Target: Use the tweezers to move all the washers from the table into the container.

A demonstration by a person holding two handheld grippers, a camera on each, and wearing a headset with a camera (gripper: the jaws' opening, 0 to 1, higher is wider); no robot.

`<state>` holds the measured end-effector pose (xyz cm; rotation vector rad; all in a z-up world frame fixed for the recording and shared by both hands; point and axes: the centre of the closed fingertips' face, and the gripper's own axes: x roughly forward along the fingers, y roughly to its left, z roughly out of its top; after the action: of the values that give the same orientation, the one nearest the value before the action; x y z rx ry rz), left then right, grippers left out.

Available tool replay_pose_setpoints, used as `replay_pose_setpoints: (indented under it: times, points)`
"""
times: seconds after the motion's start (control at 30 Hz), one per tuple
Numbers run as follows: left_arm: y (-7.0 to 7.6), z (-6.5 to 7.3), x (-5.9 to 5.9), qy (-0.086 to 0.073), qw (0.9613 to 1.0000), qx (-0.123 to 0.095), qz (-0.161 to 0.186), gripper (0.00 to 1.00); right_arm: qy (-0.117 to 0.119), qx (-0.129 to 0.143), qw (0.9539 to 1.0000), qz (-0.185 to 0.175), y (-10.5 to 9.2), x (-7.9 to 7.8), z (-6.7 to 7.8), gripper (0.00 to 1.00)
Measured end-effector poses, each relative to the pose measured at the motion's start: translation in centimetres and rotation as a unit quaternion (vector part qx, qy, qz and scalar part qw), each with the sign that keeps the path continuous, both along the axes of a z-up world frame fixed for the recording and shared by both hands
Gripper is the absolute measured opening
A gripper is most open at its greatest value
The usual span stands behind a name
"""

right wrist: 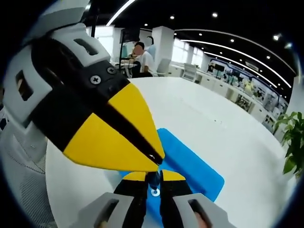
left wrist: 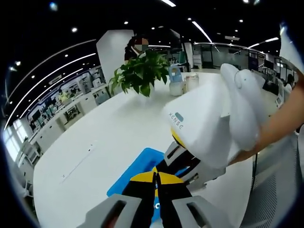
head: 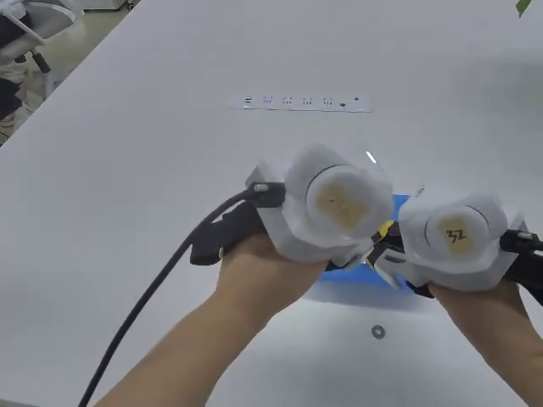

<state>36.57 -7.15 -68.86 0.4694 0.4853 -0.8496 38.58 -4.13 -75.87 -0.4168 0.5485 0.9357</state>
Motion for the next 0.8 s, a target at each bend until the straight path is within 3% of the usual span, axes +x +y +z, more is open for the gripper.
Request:
replay_pose_setpoints:
  times: [0.13,0.23,0.4,0.5,0.6,0.7,0.8]
  points:
    - [0.0,2.4,-1.3,-0.022,0.9996,-0.019,-0.004,0.00,-0.038,0.012,0.9992,-0.003,-0.1,-0.9,2.8,0.06]
    - [0.0,4.4,-2.5,-0.035,0.9988,-0.033,-0.010,0.00,-0.046,0.032,0.9984,-0.009,-0.2,-1.9,4.7,0.06]
    - [-0.3,5.7,-4.1,-0.040,0.9981,-0.040,-0.025,0.00,-0.047,0.069,0.9964,-0.019,-0.6,-3.4,6.4,0.08]
    - [-0.5,6.0,-4.9,-0.042,0.9978,-0.036,-0.036,0.00,-0.036,0.084,0.9956,-0.018,-1.0,-4.4,6.7,0.09]
    - [-0.8,5.4,-5.7,-0.037,0.9973,-0.041,-0.048,0.00,-0.030,0.077,0.9964,-0.017,-1.4,-5.1,6.2,0.10]
    - [-0.8,4.0,-6.4,-0.018,0.9979,-0.032,-0.053,0.00,-0.021,0.063,0.9977,-0.010,-1.7,-6.2,5.1,0.13]
    - [-0.9,3.3,-7.1,-0.008,0.9981,-0.027,-0.056,0.00,-0.003,0.064,0.9979,-0.011,-2.0,-7.2,4.2,0.14]
